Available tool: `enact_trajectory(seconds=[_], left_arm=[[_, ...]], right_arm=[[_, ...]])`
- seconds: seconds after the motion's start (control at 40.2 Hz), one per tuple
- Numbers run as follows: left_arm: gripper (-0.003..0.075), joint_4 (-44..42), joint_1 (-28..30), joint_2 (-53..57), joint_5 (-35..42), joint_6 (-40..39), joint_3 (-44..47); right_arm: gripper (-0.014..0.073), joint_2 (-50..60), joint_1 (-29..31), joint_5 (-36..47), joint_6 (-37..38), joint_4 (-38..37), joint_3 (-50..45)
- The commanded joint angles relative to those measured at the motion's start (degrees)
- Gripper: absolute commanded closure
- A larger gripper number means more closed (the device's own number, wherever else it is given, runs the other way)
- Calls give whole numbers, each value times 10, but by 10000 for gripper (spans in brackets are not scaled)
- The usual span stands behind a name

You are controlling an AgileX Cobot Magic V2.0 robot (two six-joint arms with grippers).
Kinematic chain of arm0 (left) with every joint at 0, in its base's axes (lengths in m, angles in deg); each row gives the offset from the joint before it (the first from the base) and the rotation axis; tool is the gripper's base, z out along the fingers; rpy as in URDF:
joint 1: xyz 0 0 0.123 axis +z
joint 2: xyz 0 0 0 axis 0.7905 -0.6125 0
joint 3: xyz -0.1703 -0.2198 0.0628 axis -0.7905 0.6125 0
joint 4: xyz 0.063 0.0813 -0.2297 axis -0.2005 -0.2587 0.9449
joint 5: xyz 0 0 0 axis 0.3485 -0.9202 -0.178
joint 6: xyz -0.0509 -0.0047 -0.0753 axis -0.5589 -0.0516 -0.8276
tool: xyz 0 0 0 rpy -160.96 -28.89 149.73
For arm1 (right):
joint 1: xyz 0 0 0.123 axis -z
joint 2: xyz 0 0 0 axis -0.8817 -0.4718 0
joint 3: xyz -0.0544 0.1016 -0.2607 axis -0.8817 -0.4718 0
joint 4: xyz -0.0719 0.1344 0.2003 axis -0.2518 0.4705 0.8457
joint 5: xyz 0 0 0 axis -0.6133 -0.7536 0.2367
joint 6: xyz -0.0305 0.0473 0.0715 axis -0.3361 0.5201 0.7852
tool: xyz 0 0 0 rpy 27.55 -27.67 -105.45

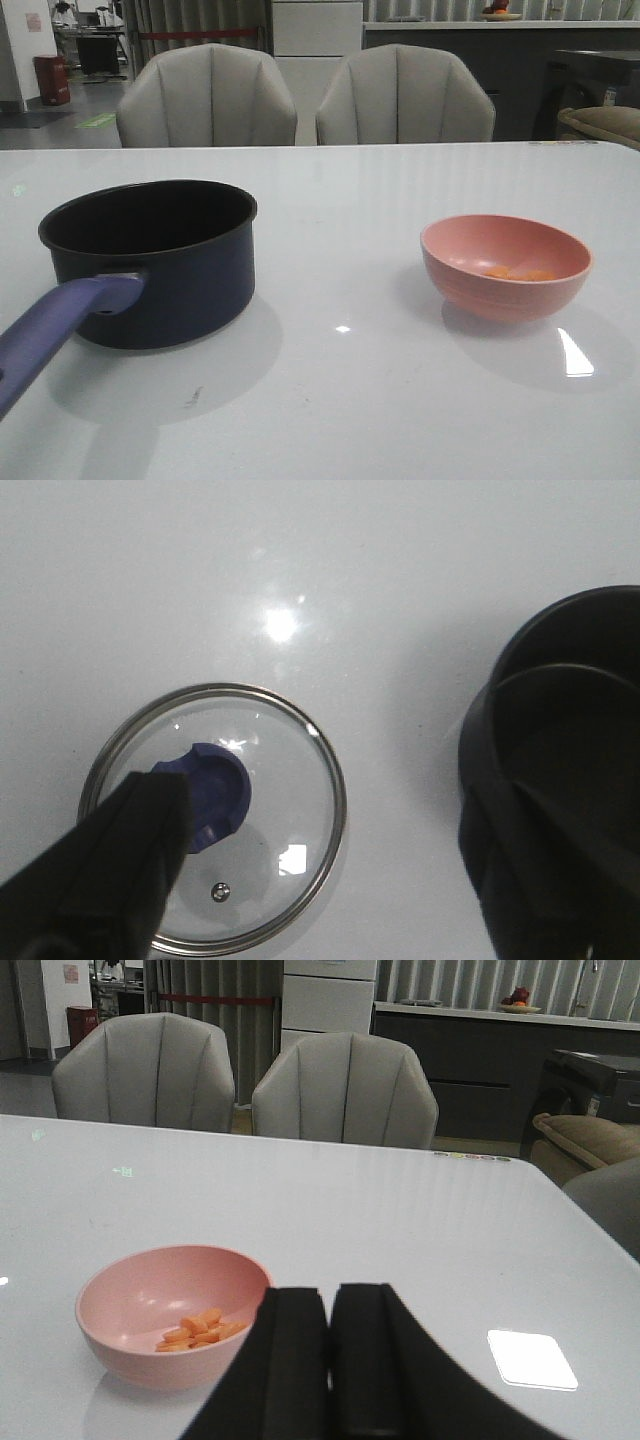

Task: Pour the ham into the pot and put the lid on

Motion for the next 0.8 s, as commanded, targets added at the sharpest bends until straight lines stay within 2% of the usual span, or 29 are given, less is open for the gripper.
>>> enact_trajectory(seconds=[0.0, 0.298, 0.646, 0.77], left_arm=[[148, 13, -16, 79, 64, 1, 24], [148, 30, -63, 301, 152, 1, 158], [150, 30, -105, 506, 191, 1, 288], [150, 30, -109, 559, 234, 1, 333]], right_arm=[[447, 12, 4, 46, 0, 0, 3], [447, 12, 4, 46, 0, 0, 3], [447, 11, 4, 46, 0, 0, 3], [447, 11, 4, 46, 0, 0, 3]])
